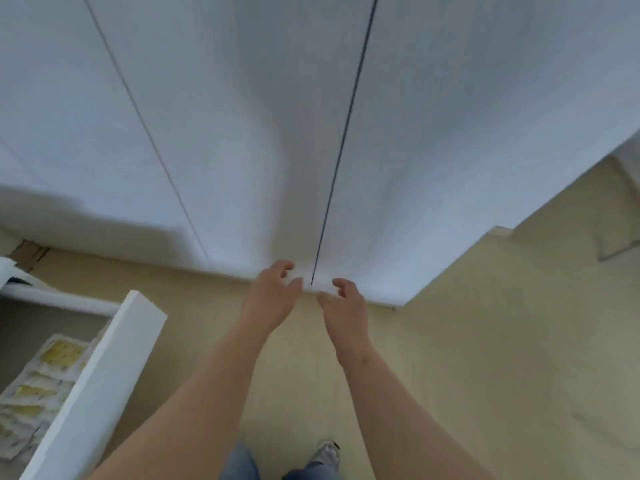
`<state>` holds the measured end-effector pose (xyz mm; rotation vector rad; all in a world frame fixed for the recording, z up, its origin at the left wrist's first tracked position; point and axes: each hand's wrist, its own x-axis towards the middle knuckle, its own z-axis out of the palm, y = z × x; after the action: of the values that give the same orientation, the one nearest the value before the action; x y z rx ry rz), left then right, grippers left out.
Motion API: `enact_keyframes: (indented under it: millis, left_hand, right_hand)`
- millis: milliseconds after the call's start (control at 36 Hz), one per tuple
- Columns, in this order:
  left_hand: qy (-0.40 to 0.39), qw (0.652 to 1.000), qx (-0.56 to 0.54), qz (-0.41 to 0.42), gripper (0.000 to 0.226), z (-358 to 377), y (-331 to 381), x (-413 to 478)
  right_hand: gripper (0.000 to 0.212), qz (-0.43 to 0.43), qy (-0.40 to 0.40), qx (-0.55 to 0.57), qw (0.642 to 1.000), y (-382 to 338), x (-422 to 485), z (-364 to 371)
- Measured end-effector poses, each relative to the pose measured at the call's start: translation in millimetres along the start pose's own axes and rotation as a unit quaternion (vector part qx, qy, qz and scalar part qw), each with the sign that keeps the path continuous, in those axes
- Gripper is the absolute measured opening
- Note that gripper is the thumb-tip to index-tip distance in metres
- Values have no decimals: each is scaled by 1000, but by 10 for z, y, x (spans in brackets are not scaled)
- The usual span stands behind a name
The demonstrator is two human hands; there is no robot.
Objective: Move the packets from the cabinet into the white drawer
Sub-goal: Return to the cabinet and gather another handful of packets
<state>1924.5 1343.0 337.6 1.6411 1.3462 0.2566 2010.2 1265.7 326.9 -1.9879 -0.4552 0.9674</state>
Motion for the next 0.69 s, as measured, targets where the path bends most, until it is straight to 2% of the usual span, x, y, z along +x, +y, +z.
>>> enact_keyframes:
  millis: [139, 306, 472, 695]
  left_hand:
    - [-79, 993, 30, 86, 38, 904, 753, -170]
    - [-155, 969, 48, 184, 31, 1869, 1630, -341]
    - [-242, 941, 21, 237, 28, 2830, 2497, -521]
    - [-346, 885, 12, 311, 21, 4159, 3664, -654]
  right_hand:
    - [41, 5, 116, 90, 989, 196, 49, -1120]
    - [40, 39, 245, 208, 946, 434, 39, -2287]
    - [32, 58, 384, 271, 881, 649, 71, -3359]
    - [20, 50, 519, 348, 779, 810, 260, -4815]
